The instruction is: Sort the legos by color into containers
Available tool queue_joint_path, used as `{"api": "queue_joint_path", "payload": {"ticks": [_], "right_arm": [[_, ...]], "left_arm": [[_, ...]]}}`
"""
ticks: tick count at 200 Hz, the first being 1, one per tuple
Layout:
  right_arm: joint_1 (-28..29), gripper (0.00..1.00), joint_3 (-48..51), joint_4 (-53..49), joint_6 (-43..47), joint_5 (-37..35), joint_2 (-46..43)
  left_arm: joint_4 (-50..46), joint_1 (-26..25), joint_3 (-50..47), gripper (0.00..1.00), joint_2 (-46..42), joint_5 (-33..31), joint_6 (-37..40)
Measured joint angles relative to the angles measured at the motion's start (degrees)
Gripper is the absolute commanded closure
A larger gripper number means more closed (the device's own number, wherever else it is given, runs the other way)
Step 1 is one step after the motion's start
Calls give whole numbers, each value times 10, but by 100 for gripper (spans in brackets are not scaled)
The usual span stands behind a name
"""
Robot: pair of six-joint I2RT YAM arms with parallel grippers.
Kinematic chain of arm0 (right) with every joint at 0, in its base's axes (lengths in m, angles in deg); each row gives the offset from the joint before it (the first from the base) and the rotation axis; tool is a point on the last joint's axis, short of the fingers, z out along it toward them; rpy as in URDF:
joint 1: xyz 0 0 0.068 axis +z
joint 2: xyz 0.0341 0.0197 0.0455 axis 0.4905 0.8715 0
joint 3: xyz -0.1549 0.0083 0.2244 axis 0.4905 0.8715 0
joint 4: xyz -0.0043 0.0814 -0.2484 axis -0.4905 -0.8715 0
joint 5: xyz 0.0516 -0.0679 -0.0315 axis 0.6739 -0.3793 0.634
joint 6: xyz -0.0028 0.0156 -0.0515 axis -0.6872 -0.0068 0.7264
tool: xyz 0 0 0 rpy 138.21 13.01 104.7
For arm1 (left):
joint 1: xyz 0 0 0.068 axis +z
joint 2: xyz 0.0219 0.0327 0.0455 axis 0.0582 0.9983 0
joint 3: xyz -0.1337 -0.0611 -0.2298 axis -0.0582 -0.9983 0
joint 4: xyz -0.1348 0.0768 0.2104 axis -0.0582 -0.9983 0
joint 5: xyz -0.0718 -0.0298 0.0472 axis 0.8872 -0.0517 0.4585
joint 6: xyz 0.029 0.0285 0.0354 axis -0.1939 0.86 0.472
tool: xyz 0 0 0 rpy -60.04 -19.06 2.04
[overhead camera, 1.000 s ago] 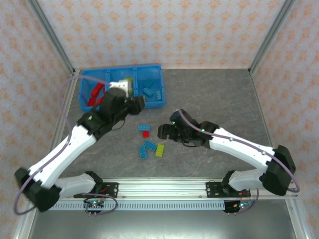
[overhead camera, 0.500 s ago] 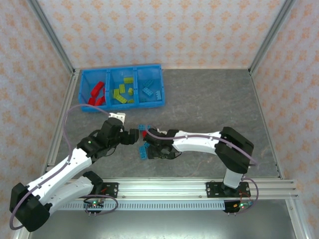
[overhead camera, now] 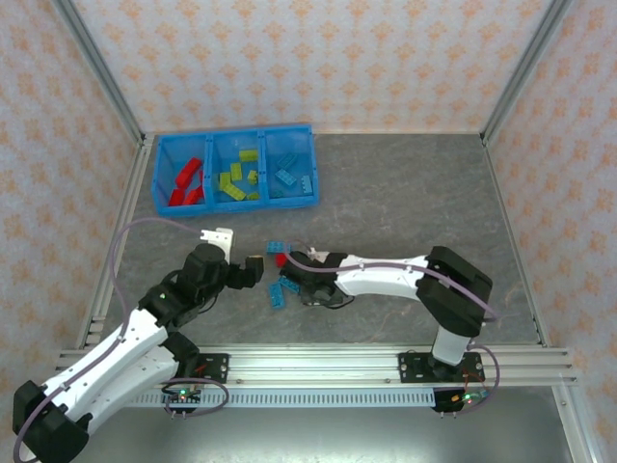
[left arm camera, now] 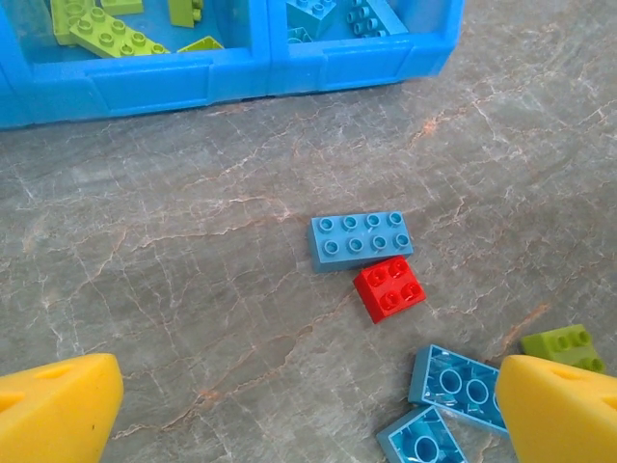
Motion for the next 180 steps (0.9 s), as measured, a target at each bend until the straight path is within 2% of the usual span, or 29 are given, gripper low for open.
{"api": "queue_joint_path", "payload": {"ticks": [23,55,79,102,123,154,180], "right_arm": [[0,75,11,-4,0,-31,-45],[-5,77,11,21,52,-56,-113],[-46,79,-26,56,112,-22,-116],[-88,80,-118,72,166,16,-71],[-105,79,-227,90,211,56,-7],[-118,80,-377,100,269,91,100],[-126,79,-540,85,316,80,225]], "left_arm": [[18,0,-13,0,-19,28,5],[88,0,-49,0,-56,152,15],[112,0,-66,0,-92,214,28],[115,0,-70,0,-136,224,38],[94,0,-71,0,-184,143,35],[14,0,-70,0,-234,-67,3],[-19,0,-76,0,-272,-147,-7]]}}
